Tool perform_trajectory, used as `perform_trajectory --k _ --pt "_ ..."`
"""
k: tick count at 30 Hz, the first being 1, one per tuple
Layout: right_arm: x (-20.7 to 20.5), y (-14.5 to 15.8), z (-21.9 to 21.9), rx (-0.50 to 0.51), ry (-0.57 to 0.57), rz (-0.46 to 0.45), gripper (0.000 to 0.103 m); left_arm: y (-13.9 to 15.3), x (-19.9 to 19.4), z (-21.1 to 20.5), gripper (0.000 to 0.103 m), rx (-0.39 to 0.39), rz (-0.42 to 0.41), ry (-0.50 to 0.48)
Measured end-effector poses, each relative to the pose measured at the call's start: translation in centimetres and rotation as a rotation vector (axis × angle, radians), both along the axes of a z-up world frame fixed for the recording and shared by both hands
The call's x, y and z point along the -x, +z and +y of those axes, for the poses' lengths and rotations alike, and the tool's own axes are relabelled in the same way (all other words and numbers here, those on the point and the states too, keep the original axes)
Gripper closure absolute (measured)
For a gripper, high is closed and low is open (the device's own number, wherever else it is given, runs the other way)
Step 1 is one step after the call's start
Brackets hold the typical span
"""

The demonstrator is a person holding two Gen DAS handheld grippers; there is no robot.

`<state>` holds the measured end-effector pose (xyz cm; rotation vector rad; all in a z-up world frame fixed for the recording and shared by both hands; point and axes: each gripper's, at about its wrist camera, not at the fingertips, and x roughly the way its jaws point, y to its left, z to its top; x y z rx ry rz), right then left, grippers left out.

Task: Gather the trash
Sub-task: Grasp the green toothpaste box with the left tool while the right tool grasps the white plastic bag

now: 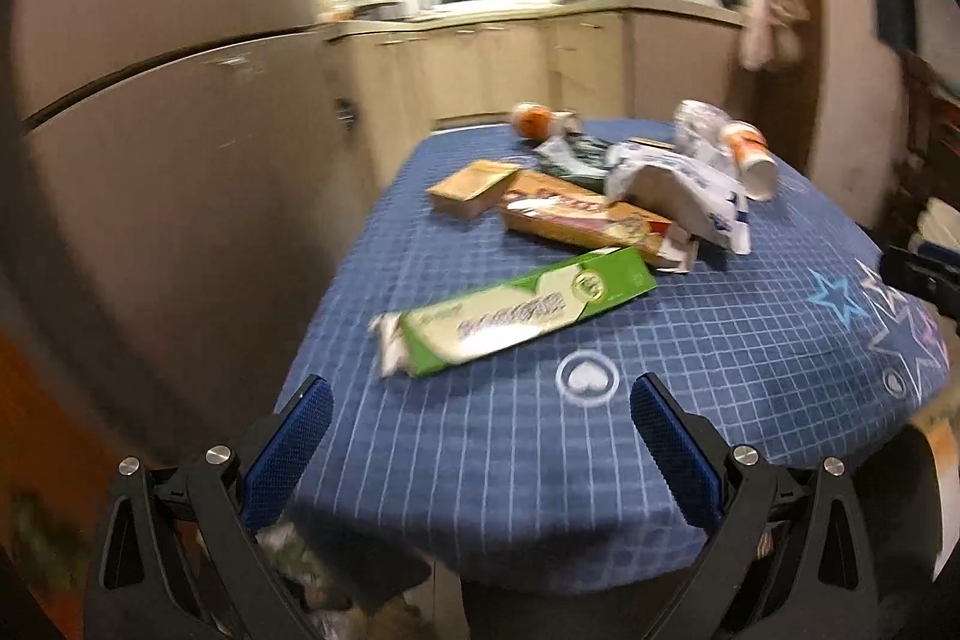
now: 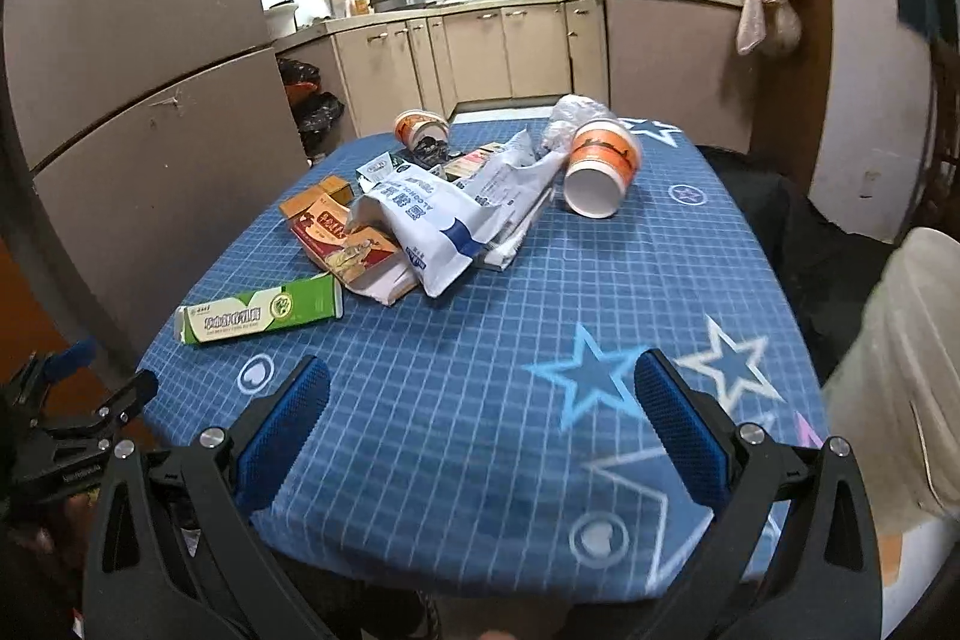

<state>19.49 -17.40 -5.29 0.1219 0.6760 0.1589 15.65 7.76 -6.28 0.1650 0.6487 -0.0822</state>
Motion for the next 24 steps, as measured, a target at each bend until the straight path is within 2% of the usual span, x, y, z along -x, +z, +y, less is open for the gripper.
perform_trajectory --k 3,7,9,16,17,22,24 --pt "-1.1 -0.7 -0.1 -0.002 0.012 0.017 0.005 0.0 -3.1 0.6 0.003 -0.01 0.032 -0.177" --pt "-2.2 -1.8 -0.5 -0.012 0.009 0.055 0.005 -1.8 -6.6 -0.3 0.003 -0.128 0.1 -0.421" --pt "-2.6 -2.2 -0.8 -0.015 0.002 0.071 0.005 -2.9 -7.9 -0.5 0.003 -0.177 0.129 -0.491" --pt "-3.9 -3.1 -0.7 0.003 0.01 0.095 0.005 -5.3 -11.8 -0.2 0.004 -0.172 0.229 -0.638" --pt "-4.1 -3.1 -0.6 0.009 0.017 0.098 0.005 -5.3 -12.1 0.6 0.005 -0.148 0.241 -0.659" --pt "-5.3 -3.2 -0.4 0.01 0.045 0.106 0.005 -5.5 -13.5 0.7 0.021 -0.094 0.268 -0.734" --pt "-5.9 -3.1 -0.1 0.01 0.069 0.105 0.012 -5.5 -13.8 0.8 0.029 -0.067 0.281 -0.756"
